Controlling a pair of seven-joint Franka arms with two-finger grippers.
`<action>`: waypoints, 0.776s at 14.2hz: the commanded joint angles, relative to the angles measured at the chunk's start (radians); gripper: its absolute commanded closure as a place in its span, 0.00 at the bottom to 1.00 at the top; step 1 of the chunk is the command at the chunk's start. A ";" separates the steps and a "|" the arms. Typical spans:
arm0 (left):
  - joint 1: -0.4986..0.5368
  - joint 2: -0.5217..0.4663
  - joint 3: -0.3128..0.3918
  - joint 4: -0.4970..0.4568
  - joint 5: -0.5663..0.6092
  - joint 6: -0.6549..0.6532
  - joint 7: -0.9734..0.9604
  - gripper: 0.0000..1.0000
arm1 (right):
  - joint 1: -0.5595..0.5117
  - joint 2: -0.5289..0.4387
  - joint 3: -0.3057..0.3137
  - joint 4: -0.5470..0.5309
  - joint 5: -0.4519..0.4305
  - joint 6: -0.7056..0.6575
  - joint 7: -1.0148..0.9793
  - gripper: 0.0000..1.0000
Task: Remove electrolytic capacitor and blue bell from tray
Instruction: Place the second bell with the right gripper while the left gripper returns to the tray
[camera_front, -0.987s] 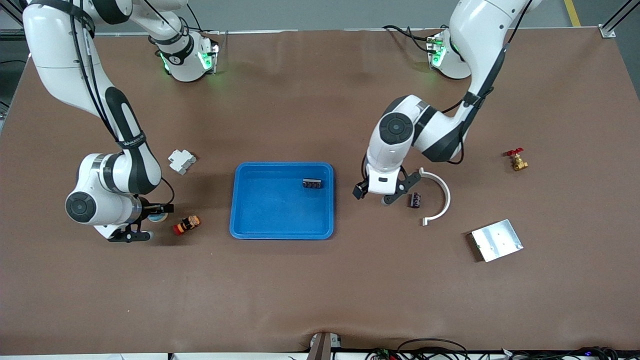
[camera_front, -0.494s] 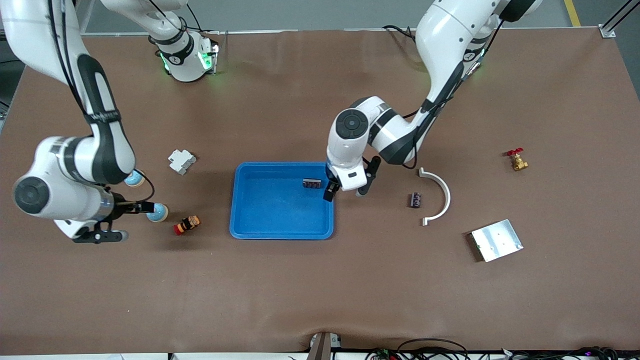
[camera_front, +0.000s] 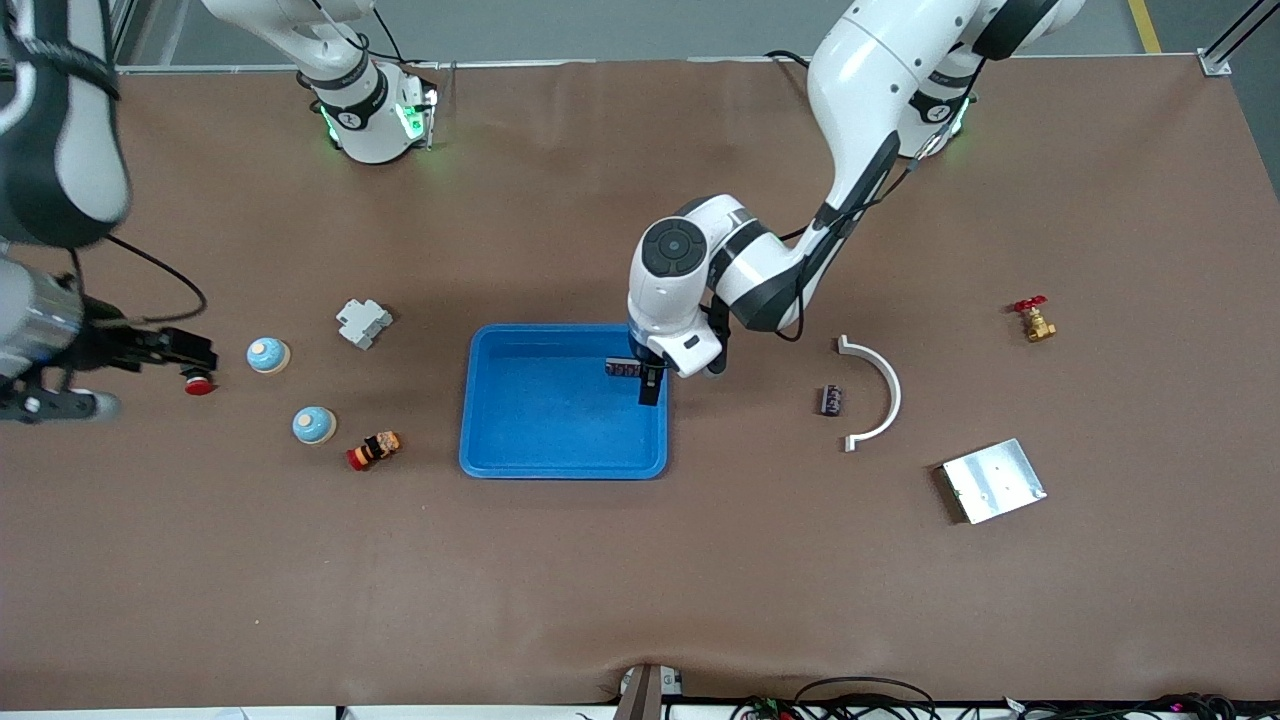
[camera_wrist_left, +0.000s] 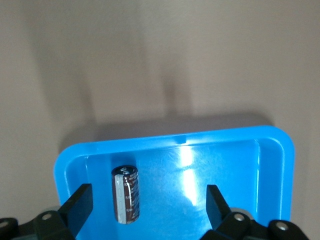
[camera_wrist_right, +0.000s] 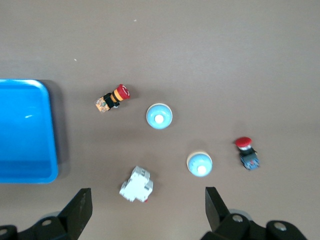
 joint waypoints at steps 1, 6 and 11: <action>-0.078 0.112 0.065 0.113 -0.005 -0.027 -0.063 0.00 | -0.030 -0.042 0.019 0.051 -0.009 -0.056 0.001 0.00; -0.115 0.150 0.099 0.141 -0.013 -0.019 -0.088 0.00 | -0.072 -0.092 0.065 0.045 -0.013 -0.064 0.005 0.00; -0.125 0.158 0.097 0.166 -0.014 -0.018 -0.109 0.00 | -0.066 -0.099 0.067 0.046 -0.041 -0.106 0.119 0.00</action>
